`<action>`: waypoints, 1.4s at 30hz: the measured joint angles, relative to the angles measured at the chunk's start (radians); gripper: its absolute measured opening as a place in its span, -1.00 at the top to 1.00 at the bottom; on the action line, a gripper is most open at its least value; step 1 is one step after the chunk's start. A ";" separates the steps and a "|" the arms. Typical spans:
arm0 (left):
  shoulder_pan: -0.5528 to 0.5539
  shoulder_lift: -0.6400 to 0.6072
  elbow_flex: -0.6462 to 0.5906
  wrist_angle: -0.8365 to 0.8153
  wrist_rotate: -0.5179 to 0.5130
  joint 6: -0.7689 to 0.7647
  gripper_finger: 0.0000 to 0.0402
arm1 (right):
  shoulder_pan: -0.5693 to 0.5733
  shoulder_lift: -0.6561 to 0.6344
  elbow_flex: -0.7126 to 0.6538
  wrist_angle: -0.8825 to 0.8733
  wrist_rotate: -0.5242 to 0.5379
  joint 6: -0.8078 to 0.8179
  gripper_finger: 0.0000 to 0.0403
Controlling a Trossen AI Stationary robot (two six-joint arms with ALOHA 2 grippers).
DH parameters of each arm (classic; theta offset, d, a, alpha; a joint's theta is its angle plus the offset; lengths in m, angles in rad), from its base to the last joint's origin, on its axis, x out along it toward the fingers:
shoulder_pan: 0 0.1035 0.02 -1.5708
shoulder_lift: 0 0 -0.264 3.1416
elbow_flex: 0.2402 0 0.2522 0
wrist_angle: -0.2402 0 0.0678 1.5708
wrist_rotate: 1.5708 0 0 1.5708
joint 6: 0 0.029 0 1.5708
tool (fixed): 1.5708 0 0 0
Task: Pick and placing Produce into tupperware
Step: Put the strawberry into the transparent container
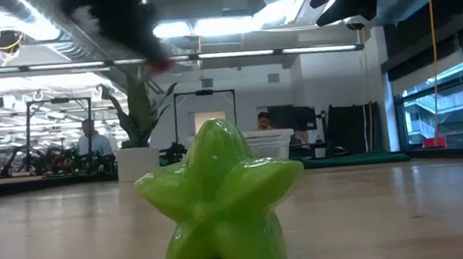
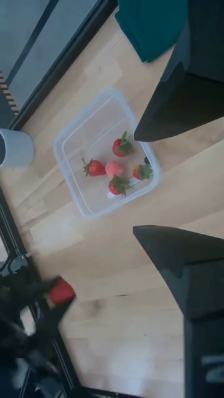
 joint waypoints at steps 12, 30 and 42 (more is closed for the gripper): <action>0.434 0.113 0.077 0.355 0.184 0.003 0.26 | 0.000 0.000 0.000 0.028 0.000 -0.018 -0.16; 0.480 0.399 0.077 0.393 0.306 -0.085 0.22 | 0.000 0.000 0.000 0.027 0.000 -0.025 -0.16; 0.480 0.388 0.094 0.431 0.293 -0.133 0.16 | 0.000 0.000 0.000 0.020 0.000 -0.024 -0.16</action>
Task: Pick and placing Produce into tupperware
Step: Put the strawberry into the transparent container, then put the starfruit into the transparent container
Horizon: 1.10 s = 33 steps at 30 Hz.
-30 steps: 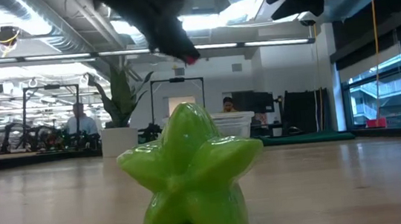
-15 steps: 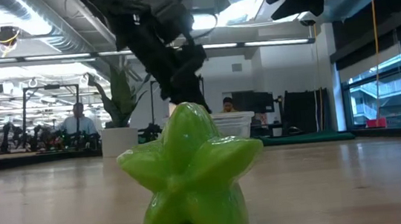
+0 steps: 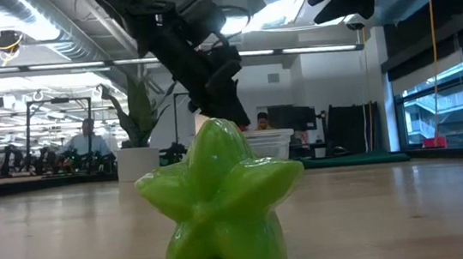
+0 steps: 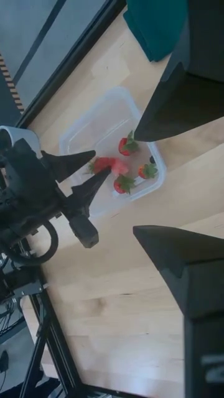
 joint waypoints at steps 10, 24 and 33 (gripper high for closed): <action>-0.001 0.000 0.058 -0.011 0.000 0.026 -0.03 | 0.000 0.000 0.000 0.000 0.000 0.002 -0.16; -0.185 -0.269 0.236 -0.260 0.096 0.085 -0.08 | 0.010 -0.001 0.000 -0.022 -0.003 -0.024 -0.16; -0.380 -0.275 0.236 -0.252 0.087 0.110 -0.37 | 0.010 -0.001 0.000 -0.007 -0.003 -0.044 -0.16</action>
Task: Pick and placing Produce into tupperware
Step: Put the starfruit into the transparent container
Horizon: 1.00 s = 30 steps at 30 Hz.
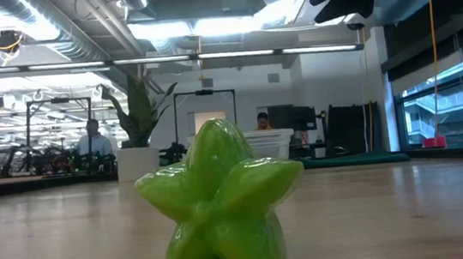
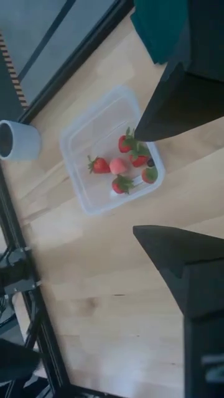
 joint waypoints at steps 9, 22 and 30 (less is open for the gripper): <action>-0.110 0.055 -0.002 -0.005 -0.056 -0.086 -0.75 | 0.001 0.000 0.000 0.031 -0.001 0.009 -0.16; -0.158 0.055 -0.002 -0.106 0.089 -0.047 -0.72 | 0.001 0.000 0.000 0.031 -0.001 0.060 -0.16; -0.172 0.055 -0.002 -0.113 0.156 0.182 -0.72 | 0.001 0.000 0.000 0.031 -0.001 0.135 -0.16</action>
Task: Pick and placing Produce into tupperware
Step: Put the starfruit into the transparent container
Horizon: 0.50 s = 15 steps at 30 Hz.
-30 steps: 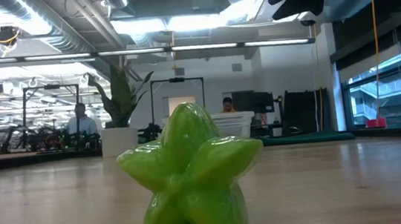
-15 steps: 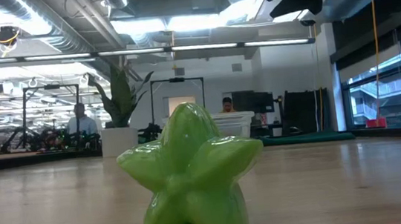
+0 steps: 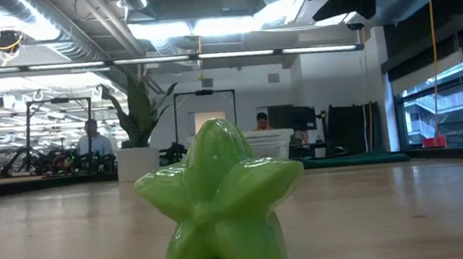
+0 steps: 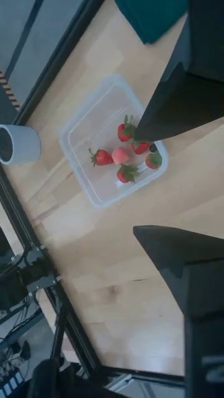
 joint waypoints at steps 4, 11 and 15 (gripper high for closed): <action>-0.004 0.000 0.000 -0.003 0.000 -0.189 -0.72 | 0.000 0.000 0.000 0.000 0.000 0.023 -0.16; -0.032 0.000 0.000 -0.031 -0.028 -0.631 -0.72 | 0.000 0.000 0.000 -0.001 -0.028 0.020 -0.16; -0.070 0.020 0.000 0.006 -0.105 -0.785 -0.72 | 0.001 0.000 0.000 -0.016 -0.104 -0.050 -0.16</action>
